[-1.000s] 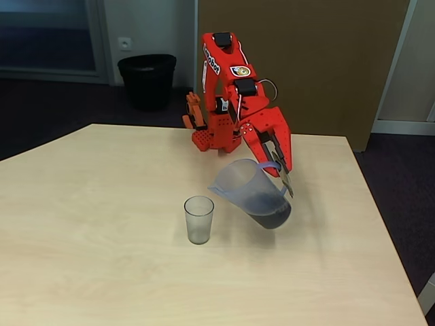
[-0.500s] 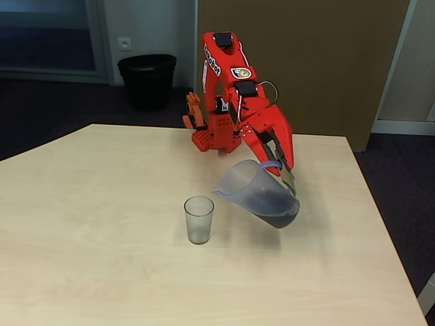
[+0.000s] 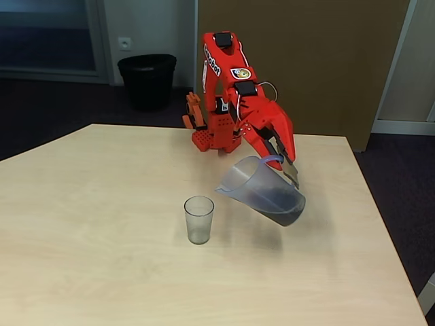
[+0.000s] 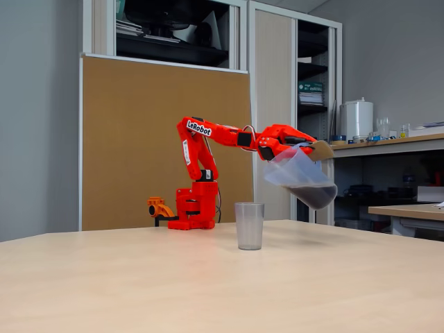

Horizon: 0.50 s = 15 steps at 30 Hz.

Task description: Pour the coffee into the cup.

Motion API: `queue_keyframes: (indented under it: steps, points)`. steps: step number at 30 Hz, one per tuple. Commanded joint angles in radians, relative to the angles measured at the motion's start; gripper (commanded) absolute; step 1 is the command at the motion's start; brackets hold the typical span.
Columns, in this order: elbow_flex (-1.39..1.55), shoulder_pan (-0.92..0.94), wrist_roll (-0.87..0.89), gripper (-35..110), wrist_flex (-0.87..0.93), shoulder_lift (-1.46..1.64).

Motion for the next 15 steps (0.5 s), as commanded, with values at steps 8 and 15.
queue_keyframes:
  steps: [8,15]
  points:
    - [0.061,0.008,0.028,0,-0.092,0.084]
    - [0.081,0.014,0.052,0,-0.11,0.1]
